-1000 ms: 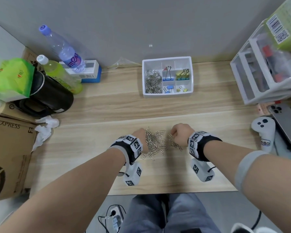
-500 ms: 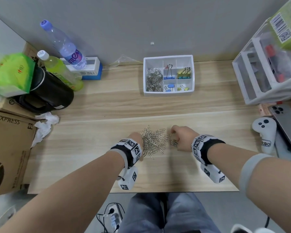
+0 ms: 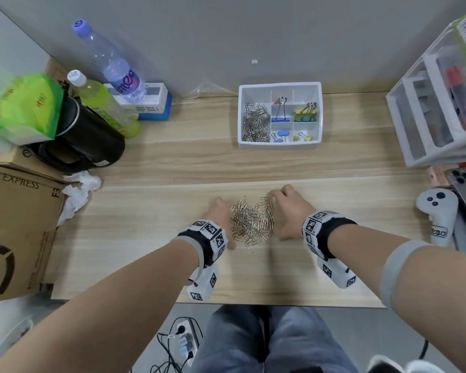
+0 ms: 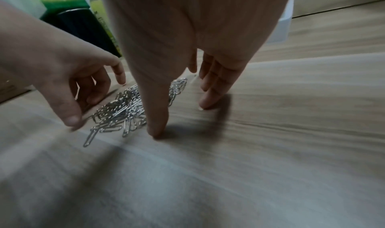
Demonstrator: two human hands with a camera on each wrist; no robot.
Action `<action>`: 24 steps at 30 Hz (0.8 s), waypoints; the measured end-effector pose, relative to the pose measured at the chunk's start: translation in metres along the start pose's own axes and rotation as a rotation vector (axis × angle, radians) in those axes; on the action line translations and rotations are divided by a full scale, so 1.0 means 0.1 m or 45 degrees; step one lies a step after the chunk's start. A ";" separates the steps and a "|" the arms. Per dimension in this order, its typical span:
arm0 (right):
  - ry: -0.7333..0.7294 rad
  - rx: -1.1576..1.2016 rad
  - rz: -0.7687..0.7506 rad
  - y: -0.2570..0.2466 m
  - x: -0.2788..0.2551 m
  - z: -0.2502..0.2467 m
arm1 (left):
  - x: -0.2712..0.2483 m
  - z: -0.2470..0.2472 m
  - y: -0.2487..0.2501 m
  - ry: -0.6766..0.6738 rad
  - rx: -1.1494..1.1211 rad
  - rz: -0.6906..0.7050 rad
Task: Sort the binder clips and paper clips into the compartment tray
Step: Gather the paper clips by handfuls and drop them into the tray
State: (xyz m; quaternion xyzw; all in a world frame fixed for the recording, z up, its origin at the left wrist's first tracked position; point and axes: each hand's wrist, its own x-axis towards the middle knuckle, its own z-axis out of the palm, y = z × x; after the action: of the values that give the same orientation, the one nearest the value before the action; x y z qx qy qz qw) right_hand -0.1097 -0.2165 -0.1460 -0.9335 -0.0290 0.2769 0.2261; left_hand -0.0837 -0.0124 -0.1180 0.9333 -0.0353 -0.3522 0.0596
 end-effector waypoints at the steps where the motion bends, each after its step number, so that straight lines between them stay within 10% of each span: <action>1: -0.013 -0.011 -0.012 -0.02 0.01 0.01 | 0.00 0.02 -0.01 0.000 0.031 0.013; 12: -0.014 0.153 -0.113 -0.25 0.15 0.15 | 0.11 0.08 0.05 -0.079 -0.172 0.337; 24: -0.033 -0.119 -0.151 -0.48 0.08 0.15 | 0.13 0.09 0.02 -0.056 -0.006 0.276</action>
State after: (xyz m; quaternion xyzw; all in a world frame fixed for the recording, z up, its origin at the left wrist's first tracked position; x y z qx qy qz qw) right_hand -0.1073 -0.1658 -0.1396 -0.9360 -0.0999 0.2734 0.1980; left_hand -0.0798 -0.0166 -0.1330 0.9160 -0.1364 -0.3641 0.0989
